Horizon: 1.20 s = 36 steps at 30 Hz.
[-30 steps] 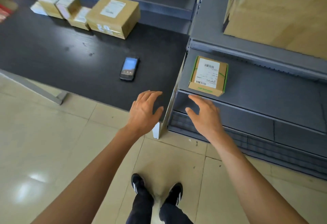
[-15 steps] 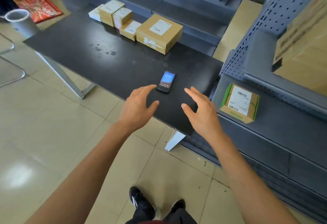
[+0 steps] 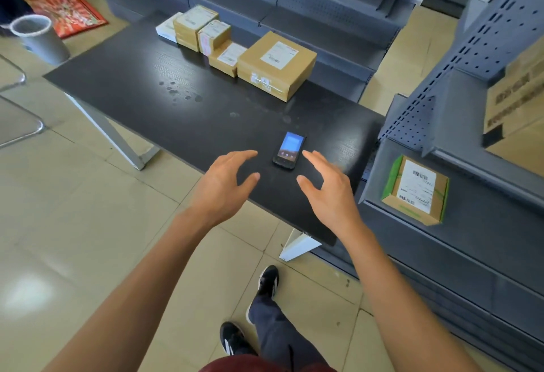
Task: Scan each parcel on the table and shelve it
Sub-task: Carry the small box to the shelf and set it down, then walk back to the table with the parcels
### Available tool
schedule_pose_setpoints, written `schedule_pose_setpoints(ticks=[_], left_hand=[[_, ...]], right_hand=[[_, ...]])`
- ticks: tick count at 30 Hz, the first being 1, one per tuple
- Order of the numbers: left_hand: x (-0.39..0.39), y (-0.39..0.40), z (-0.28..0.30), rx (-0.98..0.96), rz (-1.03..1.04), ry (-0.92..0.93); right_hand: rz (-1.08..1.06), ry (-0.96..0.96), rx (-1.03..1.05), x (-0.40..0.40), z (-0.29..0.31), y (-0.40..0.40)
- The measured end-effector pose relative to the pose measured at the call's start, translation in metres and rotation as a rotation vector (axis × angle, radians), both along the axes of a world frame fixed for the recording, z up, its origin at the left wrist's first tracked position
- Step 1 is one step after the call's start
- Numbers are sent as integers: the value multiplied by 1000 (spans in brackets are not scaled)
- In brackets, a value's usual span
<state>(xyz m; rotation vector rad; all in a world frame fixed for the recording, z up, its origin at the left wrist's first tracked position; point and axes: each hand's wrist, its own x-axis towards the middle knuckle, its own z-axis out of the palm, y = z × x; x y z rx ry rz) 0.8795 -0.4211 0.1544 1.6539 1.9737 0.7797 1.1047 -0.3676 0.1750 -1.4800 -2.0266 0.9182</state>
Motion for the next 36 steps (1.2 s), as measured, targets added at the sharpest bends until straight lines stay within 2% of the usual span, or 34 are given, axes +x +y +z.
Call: schedule_pose_setpoints(ticks=[11,17,23,30,36], left_hand=[[-15,67,-20,-139,-9,-18],[-55,93,-26,-177,45,-35],[-101,136,-38,-189,-9,-50],[-160,202,-44,-175,-216,-43],[-175,243,-48,-195,-382,-43]], right_hand=[[-51,-41,-134,-24,-33,86],[-20,-96,-139,-56,-50,123],[-18,-144,-135,-105,-59,154],[-219,-247,-156,-154,-62,180],[-421,-273,-234,-167,-69,186]])
